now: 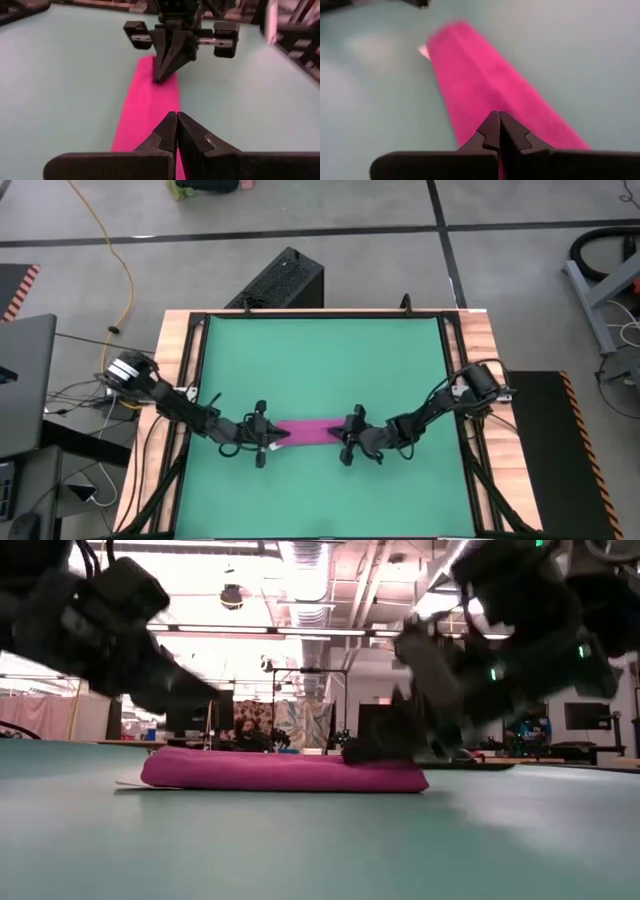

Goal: Roll towel into tight, uniform cylinder
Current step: Return to Home Position

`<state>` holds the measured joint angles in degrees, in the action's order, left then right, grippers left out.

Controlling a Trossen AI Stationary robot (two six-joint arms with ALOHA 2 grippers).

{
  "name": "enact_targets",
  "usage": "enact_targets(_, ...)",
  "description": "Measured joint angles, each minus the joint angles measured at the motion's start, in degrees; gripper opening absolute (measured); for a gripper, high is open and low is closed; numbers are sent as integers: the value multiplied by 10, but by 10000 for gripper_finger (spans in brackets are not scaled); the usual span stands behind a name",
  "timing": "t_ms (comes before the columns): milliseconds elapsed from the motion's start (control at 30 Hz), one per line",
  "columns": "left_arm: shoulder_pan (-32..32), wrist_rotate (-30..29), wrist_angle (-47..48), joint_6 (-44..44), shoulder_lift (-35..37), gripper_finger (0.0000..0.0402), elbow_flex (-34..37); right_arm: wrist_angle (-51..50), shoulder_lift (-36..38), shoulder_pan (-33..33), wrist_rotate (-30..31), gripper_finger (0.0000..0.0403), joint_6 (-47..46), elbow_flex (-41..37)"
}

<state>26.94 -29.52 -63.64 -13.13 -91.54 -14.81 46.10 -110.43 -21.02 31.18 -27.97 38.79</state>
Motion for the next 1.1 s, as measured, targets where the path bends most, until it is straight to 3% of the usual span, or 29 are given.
enact_targets(233,0,19,105,23,161,0,0,-1,80,0,0,20,77,0)
enact_targets(533,0,19,333,87,491,0,0,-110,270,-19,14,19,214,1)
enact_targets(700,0,-2,471,111,685,0,0,-248,417,-54,95,19,254,1)
enact_targets(867,0,-24,592,111,835,0,0,-371,541,-109,184,19,265,1)
enact_targets(1000,0,-30,651,112,915,0,0,-451,614,-170,259,19,256,1)
enact_targets(1100,0,-63,693,123,913,0,-14,-526,650,-217,346,19,213,1)
